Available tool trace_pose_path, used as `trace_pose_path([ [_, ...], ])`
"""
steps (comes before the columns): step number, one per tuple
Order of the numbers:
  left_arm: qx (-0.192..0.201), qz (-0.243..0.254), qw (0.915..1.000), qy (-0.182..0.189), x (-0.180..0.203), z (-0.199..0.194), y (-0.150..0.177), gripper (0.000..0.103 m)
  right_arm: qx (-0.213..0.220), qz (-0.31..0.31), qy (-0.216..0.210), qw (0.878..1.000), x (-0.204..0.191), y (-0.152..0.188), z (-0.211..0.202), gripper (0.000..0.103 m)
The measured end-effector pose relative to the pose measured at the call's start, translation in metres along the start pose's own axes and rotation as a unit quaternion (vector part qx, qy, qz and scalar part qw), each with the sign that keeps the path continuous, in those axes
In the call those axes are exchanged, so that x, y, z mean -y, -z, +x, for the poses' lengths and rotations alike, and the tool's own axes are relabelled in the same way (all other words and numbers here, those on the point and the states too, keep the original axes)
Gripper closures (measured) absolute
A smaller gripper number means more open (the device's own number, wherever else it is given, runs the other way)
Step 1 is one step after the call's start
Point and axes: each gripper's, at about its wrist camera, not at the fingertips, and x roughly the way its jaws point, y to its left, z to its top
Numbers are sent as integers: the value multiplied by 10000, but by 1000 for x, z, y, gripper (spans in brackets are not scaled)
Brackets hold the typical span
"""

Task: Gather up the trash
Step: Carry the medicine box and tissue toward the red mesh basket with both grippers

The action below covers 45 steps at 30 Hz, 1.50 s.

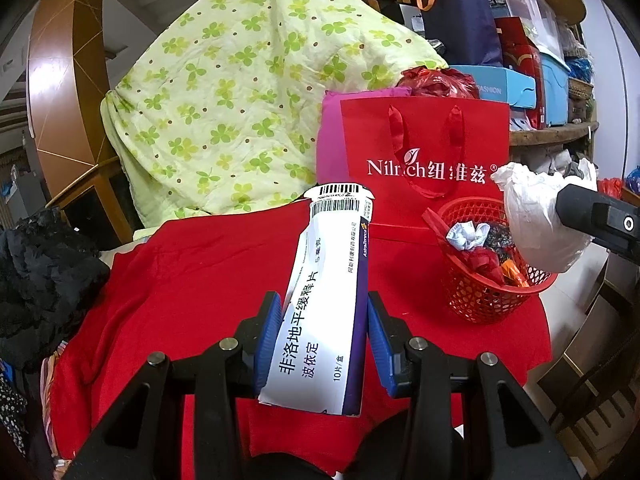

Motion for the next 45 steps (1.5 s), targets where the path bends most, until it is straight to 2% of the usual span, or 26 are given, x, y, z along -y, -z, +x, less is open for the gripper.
trace_pose_path([
  [45,-129,420,9989,181,44,16,-7,58,92,384,247,9989,41,0,-21,72],
])
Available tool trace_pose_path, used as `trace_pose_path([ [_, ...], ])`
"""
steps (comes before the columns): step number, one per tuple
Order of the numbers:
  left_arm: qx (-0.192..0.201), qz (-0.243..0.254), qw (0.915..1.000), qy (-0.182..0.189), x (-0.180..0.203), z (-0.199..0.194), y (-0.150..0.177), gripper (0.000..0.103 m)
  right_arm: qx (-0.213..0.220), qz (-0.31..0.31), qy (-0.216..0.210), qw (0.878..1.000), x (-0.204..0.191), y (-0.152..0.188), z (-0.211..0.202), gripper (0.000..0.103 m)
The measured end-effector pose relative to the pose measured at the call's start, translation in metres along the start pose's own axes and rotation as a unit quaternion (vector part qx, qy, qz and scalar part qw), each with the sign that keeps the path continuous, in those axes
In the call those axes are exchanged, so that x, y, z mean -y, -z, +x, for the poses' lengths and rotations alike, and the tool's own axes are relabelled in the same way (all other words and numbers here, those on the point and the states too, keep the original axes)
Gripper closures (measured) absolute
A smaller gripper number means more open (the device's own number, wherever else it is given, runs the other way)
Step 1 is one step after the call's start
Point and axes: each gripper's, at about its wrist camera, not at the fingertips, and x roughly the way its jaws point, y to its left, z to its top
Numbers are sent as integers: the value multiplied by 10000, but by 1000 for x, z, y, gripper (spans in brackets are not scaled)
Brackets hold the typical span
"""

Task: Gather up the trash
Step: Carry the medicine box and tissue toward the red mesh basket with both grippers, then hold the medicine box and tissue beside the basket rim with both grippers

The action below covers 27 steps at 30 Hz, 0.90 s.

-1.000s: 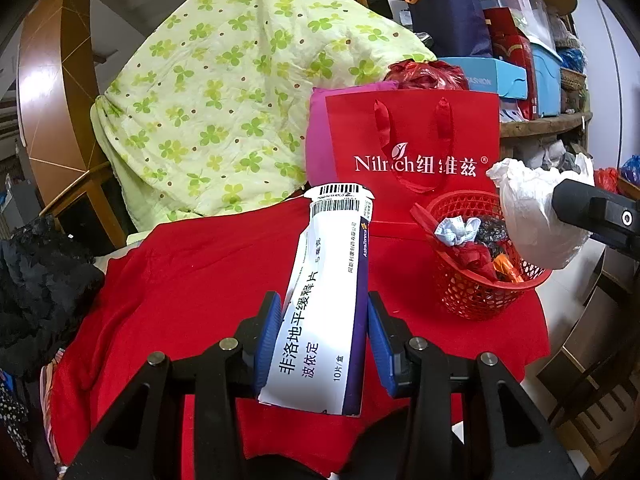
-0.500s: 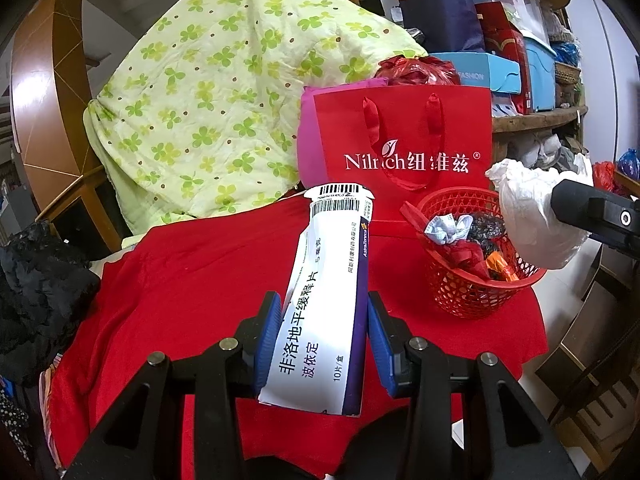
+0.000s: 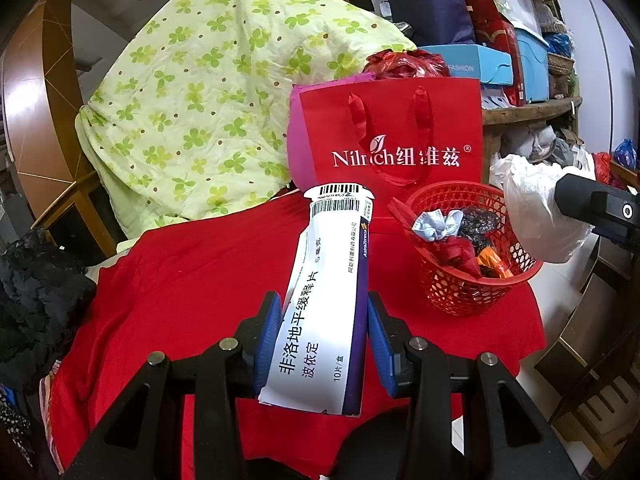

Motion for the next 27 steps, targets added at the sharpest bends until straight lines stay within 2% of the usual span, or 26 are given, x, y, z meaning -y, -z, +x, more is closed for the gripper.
trace_pose_path([
  [27,-93,262,9996,76,28,9,-3,58,49,315,72,9995,31,1,-7,71],
])
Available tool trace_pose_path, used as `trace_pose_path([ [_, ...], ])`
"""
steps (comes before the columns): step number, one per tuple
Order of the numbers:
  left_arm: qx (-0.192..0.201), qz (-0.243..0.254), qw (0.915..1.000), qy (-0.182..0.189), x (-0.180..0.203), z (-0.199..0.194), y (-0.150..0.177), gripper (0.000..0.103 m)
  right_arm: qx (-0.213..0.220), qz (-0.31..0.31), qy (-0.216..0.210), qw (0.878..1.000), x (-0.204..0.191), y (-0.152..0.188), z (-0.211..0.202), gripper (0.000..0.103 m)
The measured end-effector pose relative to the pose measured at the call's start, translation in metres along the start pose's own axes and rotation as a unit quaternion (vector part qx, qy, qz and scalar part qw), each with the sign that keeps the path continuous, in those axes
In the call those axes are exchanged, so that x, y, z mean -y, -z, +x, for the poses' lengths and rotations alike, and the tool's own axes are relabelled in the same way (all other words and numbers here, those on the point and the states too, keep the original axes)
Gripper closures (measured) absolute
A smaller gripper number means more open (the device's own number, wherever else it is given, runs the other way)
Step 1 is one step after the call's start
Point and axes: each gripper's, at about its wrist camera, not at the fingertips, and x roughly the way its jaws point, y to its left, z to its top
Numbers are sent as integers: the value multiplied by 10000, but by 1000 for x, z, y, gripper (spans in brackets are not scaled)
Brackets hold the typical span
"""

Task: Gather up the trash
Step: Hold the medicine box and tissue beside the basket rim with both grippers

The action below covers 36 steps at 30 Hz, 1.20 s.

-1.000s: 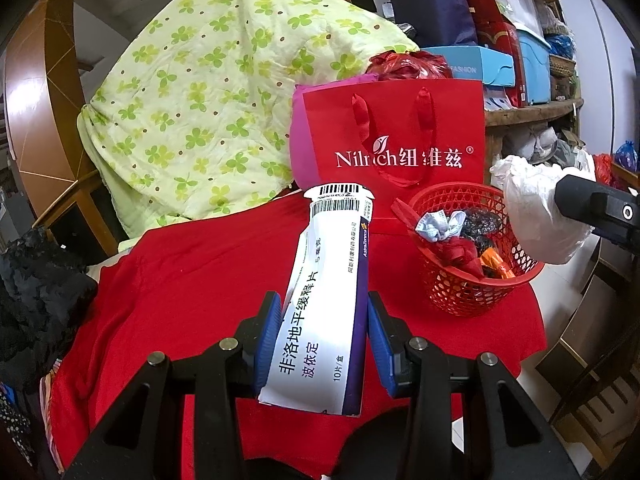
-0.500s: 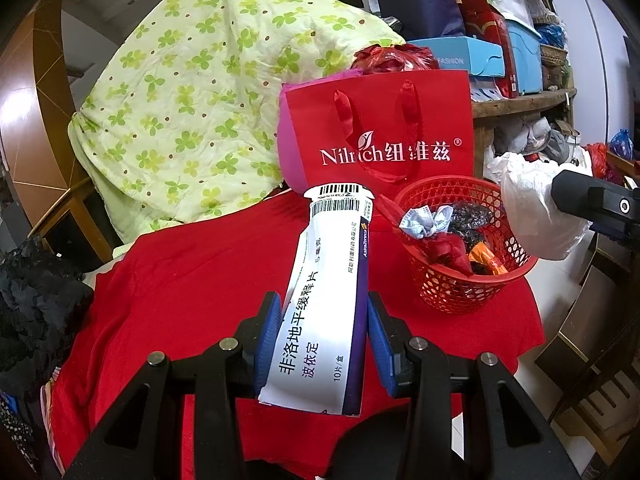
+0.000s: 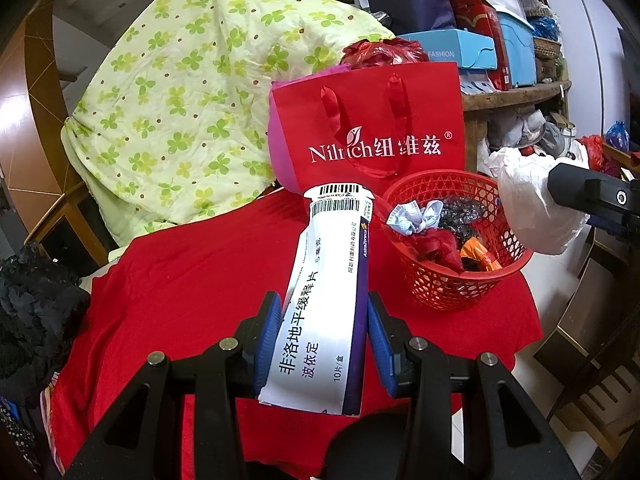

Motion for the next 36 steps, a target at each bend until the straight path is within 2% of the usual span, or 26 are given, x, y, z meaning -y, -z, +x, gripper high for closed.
trace_pose_path([
  [36,-81,331,9993,138,28,12,-4,58,49,318,95,9994,29,0,-6,71],
])
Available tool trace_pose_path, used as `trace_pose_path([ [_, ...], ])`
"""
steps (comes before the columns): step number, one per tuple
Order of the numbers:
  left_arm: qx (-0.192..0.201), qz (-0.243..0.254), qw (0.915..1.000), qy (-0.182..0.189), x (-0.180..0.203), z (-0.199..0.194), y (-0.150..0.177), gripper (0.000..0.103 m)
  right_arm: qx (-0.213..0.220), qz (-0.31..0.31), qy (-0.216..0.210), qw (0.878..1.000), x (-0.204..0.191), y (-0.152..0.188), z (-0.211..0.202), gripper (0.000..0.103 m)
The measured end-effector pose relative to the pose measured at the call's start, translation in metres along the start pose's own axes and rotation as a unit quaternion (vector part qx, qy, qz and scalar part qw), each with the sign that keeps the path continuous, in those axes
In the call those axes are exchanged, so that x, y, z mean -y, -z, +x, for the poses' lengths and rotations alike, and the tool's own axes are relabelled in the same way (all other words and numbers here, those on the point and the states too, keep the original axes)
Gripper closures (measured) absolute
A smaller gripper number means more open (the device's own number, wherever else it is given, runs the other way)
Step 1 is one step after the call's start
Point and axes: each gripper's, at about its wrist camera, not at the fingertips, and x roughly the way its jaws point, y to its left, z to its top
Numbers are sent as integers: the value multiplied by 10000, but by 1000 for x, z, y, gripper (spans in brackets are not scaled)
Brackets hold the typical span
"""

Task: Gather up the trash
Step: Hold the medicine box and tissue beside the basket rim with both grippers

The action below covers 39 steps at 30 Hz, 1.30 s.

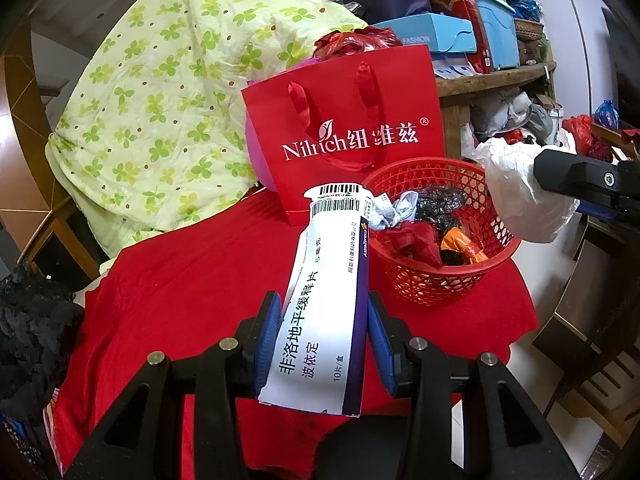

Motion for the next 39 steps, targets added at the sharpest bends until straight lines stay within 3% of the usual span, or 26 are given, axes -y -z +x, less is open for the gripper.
trace_pose_path([
  [39,-133,325,9991,238,30,15,-3,58,95,480,187,9986,42,-1,-11,71],
])
